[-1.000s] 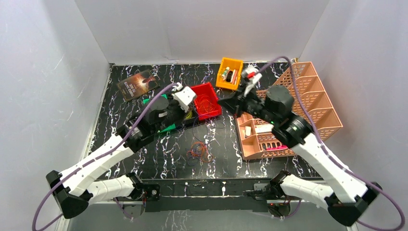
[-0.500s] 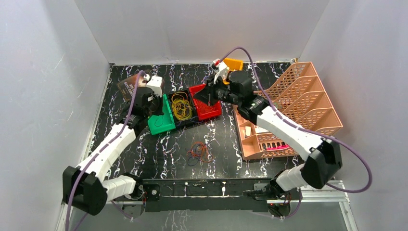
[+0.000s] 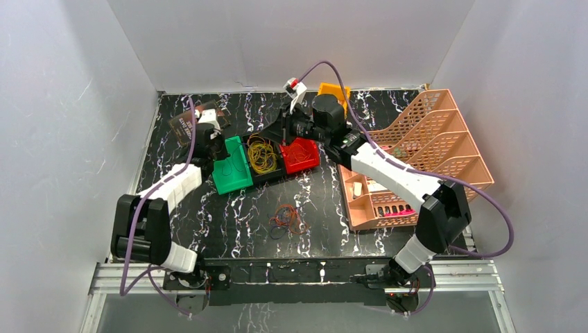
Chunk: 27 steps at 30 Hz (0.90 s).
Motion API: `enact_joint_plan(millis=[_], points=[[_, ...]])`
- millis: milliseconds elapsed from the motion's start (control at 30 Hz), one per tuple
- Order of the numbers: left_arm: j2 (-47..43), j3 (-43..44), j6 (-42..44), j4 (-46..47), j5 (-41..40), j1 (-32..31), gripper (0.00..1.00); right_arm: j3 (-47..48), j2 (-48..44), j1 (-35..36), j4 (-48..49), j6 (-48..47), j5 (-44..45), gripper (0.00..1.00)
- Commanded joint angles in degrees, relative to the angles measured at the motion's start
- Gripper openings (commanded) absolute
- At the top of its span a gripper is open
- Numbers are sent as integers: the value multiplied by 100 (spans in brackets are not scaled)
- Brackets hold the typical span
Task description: Untangle the cables
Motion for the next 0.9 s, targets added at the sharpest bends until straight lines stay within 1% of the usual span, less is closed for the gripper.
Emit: enact_joint_plan(millis=[0, 133, 200, 300, 400, 533, 667, 733, 800, 867], points=[[223, 9, -281, 749, -343, 82, 0, 286, 197, 61, 419, 37, -183, 0], [521, 123, -361, 906, -303, 134, 1, 422, 455, 84, 484, 106, -274, 0], [627, 184, -416, 812, -384, 143, 19, 522, 548, 89, 501, 116, -267, 0], [544, 178, -458, 607, -557, 159, 31, 708, 667, 90, 499, 110, -220, 0], [224, 55, -466, 551, -642, 160, 48, 936, 801, 102, 474, 123, -189, 0], [-265, 31, -503, 161, -764, 169, 55, 1338, 1120, 122, 403, 163, -213, 0], [-1029, -120, -628, -333, -922, 183, 60, 1791, 1450, 202, 308, 204, -248, 0], [-1426, -217, -765, -625, -1226, 187, 67, 2052, 1657, 254, 223, 205, -265, 0], [-1824, -300, -947, -1033, -1730, 195, 74, 2327, 1882, 319, 151, 197, -275, 0], [-2209, -383, -958, -1279, -1878, 204, 78, 2630, 2100, 382, 101, 204, -280, 0]])
